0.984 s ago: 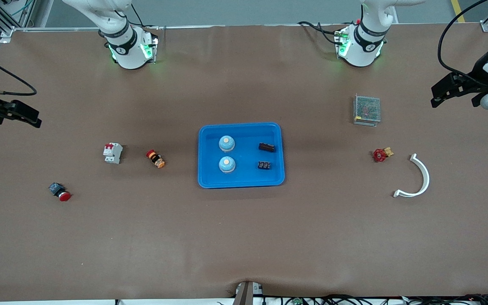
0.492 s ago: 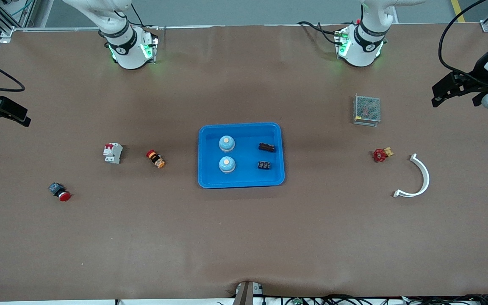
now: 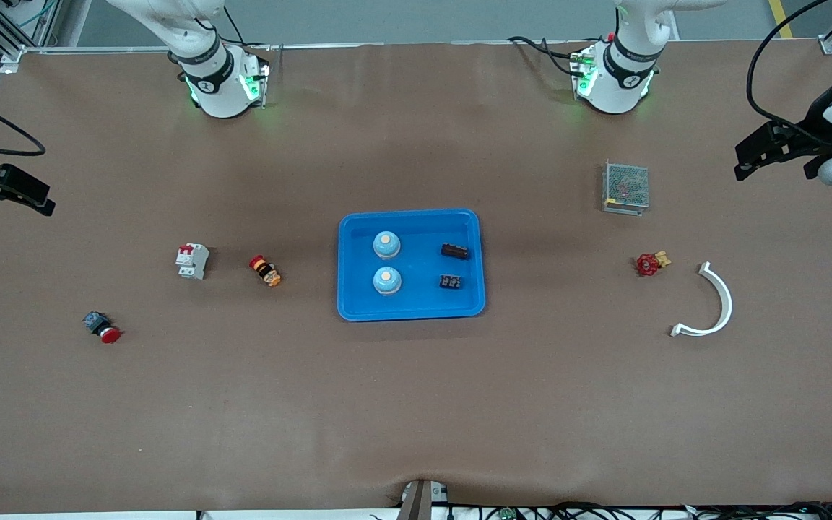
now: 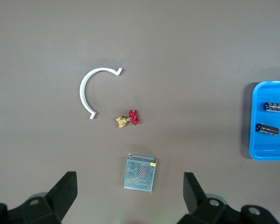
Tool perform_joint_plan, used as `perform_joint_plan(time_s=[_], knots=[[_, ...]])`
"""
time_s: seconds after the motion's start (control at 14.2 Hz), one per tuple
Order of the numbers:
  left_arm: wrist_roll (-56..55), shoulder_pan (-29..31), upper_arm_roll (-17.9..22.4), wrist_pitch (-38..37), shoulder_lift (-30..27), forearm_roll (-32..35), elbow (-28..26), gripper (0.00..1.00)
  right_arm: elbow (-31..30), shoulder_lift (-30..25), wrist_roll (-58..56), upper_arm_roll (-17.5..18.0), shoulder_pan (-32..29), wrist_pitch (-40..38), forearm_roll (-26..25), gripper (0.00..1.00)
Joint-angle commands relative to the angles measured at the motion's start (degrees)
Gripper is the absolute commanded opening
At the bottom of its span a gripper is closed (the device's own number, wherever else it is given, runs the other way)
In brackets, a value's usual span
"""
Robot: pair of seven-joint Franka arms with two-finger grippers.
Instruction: Place electrolytic capacitor and blue bell in tray
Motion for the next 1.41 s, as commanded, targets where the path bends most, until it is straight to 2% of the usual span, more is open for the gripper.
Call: perform_joint_plan(time_s=[0.0,0.07,0.14,0.28,1.34], knots=[[-0.39,0.0,-0.07,-1.79,0.81,1.18,1.57,1.0,1.54,-0.19,0.51,-8.7,8.86,-0.74,0.21,1.0],[-0.47,0.0,-0.07,-2.14,0.81,1.18,1.48,1.0,1.89,-0.1,0.43,-12.15,11.09,-0.48,1.17,1.0],[-0.48,0.0,-0.07,-2.32,0.81,1.18,1.48,1.0,1.9,-0.01,0.25,-12.79,10.85,-0.31,2.83,1.0],[-0.48,-0.09,-0.07,-2.32,0.81,1.18,1.57,1.0,1.9,-0.01,0.16,-12.89,10.76,-0.3,4.25,1.0],[-0.56,-0.27,-0.16,-2.58,0.81,1.18,1.48,1.0,2.43,0.08,0.07,-12.97,9.53,-0.13,4.34,1.0]])
